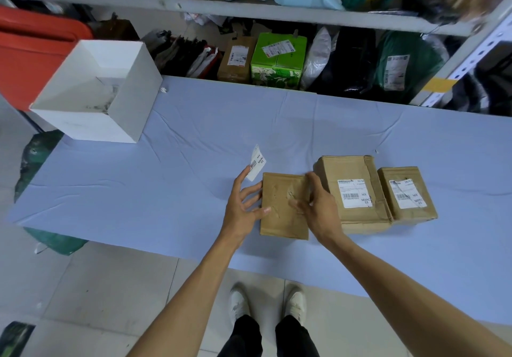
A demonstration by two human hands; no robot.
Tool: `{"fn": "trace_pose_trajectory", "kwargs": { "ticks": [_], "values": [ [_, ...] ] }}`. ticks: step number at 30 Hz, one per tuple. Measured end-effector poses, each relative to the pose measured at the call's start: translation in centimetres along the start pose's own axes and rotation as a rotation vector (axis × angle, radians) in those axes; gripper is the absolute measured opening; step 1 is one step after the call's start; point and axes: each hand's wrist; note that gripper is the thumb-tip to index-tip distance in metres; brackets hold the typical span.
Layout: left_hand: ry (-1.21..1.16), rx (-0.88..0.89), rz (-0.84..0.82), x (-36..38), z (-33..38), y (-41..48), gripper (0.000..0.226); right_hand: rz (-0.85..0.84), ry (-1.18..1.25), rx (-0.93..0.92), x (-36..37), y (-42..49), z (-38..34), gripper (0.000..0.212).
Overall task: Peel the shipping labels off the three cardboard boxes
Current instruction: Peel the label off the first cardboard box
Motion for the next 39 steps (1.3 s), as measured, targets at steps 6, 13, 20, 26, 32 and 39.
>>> {"fn": "trace_pose_trajectory", "kwargs": {
  "ticks": [6, 13, 20, 26, 32, 39],
  "values": [
    [0.055, 0.001, 0.038, -0.2, 0.1, 0.0, 0.095, -0.117, -0.201, 0.048, -0.1, 0.2, -0.9, 0.069],
    [0.070, -0.006, 0.040, -0.1, 0.1, -0.3, 0.094, -0.167, -0.365, 0.050, 0.5, 0.1, -1.8, 0.113],
    [0.082, 0.004, 0.053, -0.5, 0.1, -0.5, 0.095, -0.069, -0.297, 0.044, 0.8, 0.5, -1.6, 0.016],
    [0.094, -0.003, 0.072, -0.6, 0.3, -0.6, 0.089, -0.165, -0.399, 0.047, 1.1, 0.2, -2.4, 0.090],
    [0.094, -0.042, 0.101, -0.9, 0.5, -0.3, 0.078, -0.132, -0.427, 0.064, 1.9, 0.7, -2.6, 0.089],
    [0.077, -0.058, 0.111, -1.5, 0.8, 0.2, 0.079, -0.093, -0.400, 0.057, 2.1, 1.8, -2.7, 0.027]
  ]
}}
Point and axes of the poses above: each hand's wrist, its own y-axis towards the middle knuckle, its own x-axis out of the palm, z = x × y, and after that the axes turned 9 degrees about -y, right-handed
